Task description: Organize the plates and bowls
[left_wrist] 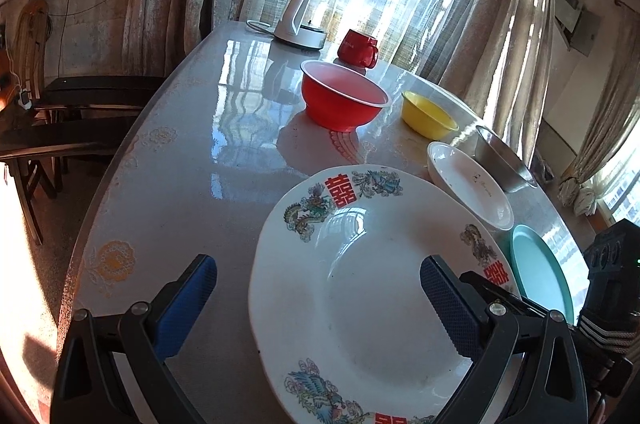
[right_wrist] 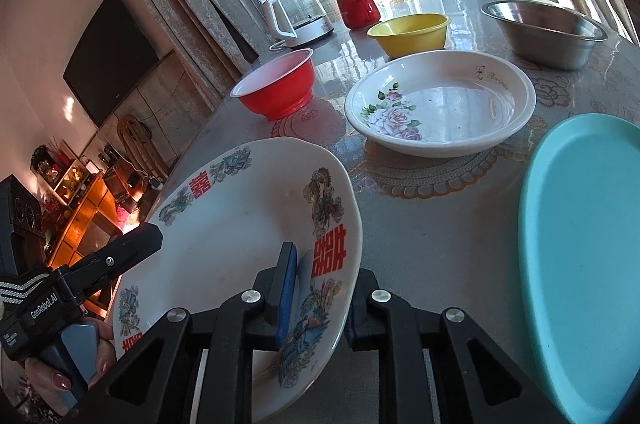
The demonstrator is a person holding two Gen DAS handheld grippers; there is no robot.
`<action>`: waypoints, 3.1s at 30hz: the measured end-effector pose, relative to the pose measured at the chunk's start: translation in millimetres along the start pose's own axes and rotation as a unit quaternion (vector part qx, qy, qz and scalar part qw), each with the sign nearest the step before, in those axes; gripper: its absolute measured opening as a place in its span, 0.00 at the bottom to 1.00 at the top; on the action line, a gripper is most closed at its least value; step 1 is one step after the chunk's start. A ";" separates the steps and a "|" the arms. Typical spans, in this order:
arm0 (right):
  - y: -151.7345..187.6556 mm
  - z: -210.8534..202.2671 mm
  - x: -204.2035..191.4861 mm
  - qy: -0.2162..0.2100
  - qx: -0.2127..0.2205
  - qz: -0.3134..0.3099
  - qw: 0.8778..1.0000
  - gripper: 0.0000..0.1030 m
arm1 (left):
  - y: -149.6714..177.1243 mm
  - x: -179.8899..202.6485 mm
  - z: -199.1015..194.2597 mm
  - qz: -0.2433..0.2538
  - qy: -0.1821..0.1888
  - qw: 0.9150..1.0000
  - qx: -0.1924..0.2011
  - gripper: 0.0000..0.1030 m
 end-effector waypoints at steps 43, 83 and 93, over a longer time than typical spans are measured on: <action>1.9 -0.5 -1.0 -0.008 0.001 -0.003 1.000 0.20 | 15.6 13.4 2.7 0.041 -0.088 0.995 -0.024 0.44; 4.8 -15.1 -2.9 -0.011 0.031 -0.016 0.999 0.19 | 19.7 30.1 -7.8 0.093 -0.151 0.984 0.007 0.40; 10.7 -35.2 11.2 -0.001 0.038 0.001 0.999 0.20 | 21.2 52.1 -5.0 0.114 -0.129 0.985 0.001 0.39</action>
Point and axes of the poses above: each gripper's, at about its wrist camera, not at the fingertips, and z roughly the way its jaws point, x to its right, y to its underside, the point moved 2 cm from there along z, roughly the way its jaws point, and after that the axes turned 7 degrees about z, right-handed, at the moved point
